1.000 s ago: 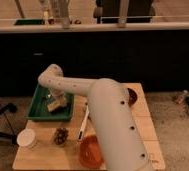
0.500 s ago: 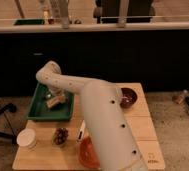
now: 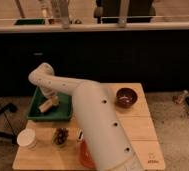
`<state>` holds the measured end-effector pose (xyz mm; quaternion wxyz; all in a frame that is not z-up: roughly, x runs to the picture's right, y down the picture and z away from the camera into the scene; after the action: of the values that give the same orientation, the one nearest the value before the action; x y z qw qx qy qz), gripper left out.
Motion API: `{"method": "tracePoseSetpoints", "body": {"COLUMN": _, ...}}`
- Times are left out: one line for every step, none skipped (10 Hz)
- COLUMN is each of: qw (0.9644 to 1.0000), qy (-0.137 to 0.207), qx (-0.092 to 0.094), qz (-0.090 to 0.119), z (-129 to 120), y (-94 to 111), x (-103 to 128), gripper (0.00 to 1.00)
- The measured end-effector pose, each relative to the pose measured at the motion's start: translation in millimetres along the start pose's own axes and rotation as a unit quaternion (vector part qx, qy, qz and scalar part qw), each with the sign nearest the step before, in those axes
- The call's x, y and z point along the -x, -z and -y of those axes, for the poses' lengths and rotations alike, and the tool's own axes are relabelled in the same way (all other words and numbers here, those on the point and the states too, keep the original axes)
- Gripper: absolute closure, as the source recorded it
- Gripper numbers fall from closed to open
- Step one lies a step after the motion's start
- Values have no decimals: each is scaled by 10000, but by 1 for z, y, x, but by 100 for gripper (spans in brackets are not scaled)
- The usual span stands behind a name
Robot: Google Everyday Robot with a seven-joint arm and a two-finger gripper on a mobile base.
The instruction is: Wipe tray with eraser
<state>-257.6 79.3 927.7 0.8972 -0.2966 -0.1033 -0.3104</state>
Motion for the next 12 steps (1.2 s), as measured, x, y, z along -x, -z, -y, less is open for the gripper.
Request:
{"method": "tracePoseSetpoints", "body": {"qw": 9999, "qy": 49, "qx": 97, "qz": -11, "z": -10, "y": -2, "x": -2, "gripper": 100}}
{"method": "tracePoseSetpoints", "body": {"qw": 9999, "qy": 50, "qx": 141, "qz": -31, "z": -16, "y": -2, "x": -7, "gripper": 100}}
{"method": "tracePoseSetpoints", "body": {"qw": 9998, "qy": 32, "qx": 185, "qz": -67, "z": -23, "y": -3, "x": -14, "gripper": 100}}
{"method": "tracePoseSetpoints", "body": {"qw": 9996, "qy": -61, "qx": 233, "qz": -145, "z": -32, "y": -2, "x": -27, "gripper": 100}}
{"method": "tracePoseSetpoints", "body": {"qw": 9993, "qy": -177, "qx": 250, "qz": -211, "z": -37, "y": -1, "x": -38, "gripper": 100}}
{"method": "tracePoseSetpoints", "body": {"qw": 9989, "qy": -278, "qx": 248, "qz": -291, "z": -38, "y": 1, "x": -47, "gripper": 100}}
{"method": "tracePoseSetpoints", "body": {"qw": 9986, "qy": -340, "qx": 211, "qz": -340, "z": -35, "y": 5, "x": -51, "gripper": 100}}
{"method": "tracePoseSetpoints", "body": {"qw": 9984, "qy": -387, "qx": 156, "qz": -388, "z": -30, "y": 9, "x": -55, "gripper": 100}}
{"method": "tracePoseSetpoints", "body": {"qw": 9981, "qy": -425, "qx": 105, "qz": -432, "z": -23, "y": 12, "x": -59, "gripper": 100}}
{"method": "tracePoseSetpoints", "body": {"qw": 9981, "qy": -420, "qx": 62, "qz": -453, "z": -16, "y": 14, "x": -59, "gripper": 100}}
{"method": "tracePoseSetpoints", "body": {"qw": 9984, "qy": -361, "qx": 19, "qz": -440, "z": -4, "y": 14, "x": -53, "gripper": 100}}
{"method": "tracePoseSetpoints", "body": {"qw": 9987, "qy": -303, "qx": 17, "qz": -416, "z": 2, "y": 12, "x": -47, "gripper": 100}}
